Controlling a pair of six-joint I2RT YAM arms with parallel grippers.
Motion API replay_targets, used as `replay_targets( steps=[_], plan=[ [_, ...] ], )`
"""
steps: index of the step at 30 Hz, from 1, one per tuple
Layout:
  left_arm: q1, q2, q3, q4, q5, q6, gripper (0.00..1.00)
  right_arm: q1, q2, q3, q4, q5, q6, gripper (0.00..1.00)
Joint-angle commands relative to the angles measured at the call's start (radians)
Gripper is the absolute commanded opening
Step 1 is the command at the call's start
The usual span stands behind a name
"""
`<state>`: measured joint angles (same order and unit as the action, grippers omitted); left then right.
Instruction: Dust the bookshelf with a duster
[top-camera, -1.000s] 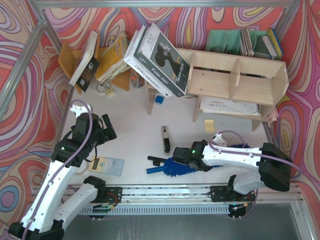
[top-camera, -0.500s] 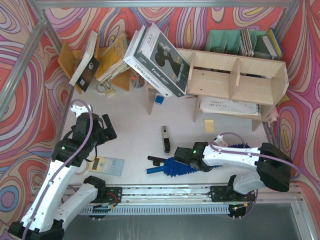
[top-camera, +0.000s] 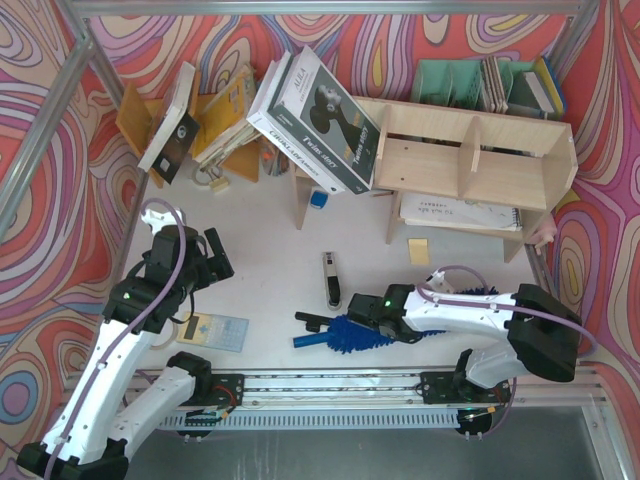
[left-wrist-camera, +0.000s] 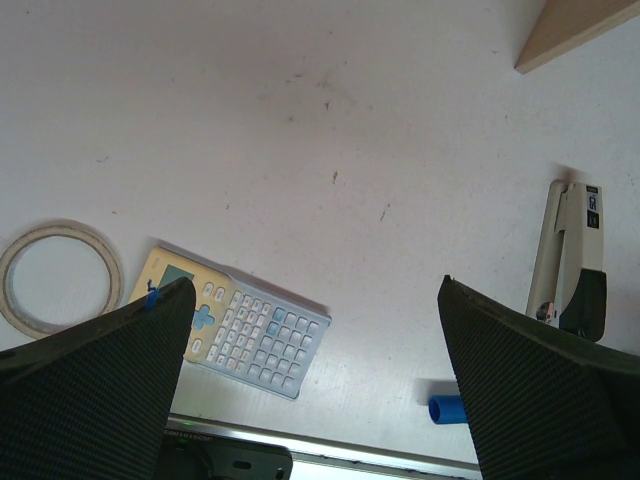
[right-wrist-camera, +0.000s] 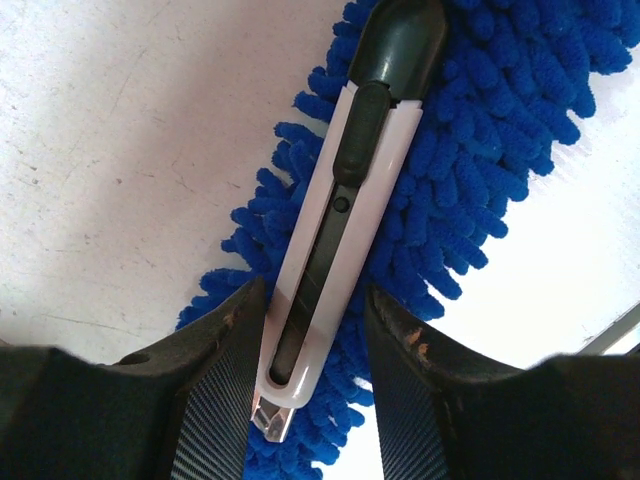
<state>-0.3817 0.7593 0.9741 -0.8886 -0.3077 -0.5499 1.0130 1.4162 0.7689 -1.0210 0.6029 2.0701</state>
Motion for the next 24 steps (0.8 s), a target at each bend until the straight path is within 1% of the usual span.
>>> replay_targets(
  steps=[1,7,19,24],
  plan=[
    [-0.003,-0.003,-0.014,-0.011,-0.005,-0.005,0.99,-0.007,0.012,-0.025,0.0,0.008,0.155,0.45],
    [-0.003,-0.005,-0.012,-0.013,-0.008,-0.007,0.99,-0.009,0.024,-0.034,0.012,0.001,0.15,0.44],
    [-0.003,-0.008,-0.012,-0.016,-0.013,-0.008,0.98,-0.01,0.011,-0.005,-0.022,0.034,0.15,0.29],
    [-0.003,-0.008,-0.012,-0.016,-0.013,-0.008,0.99,-0.009,-0.005,0.017,-0.067,0.063,0.157,0.28]
  ],
)
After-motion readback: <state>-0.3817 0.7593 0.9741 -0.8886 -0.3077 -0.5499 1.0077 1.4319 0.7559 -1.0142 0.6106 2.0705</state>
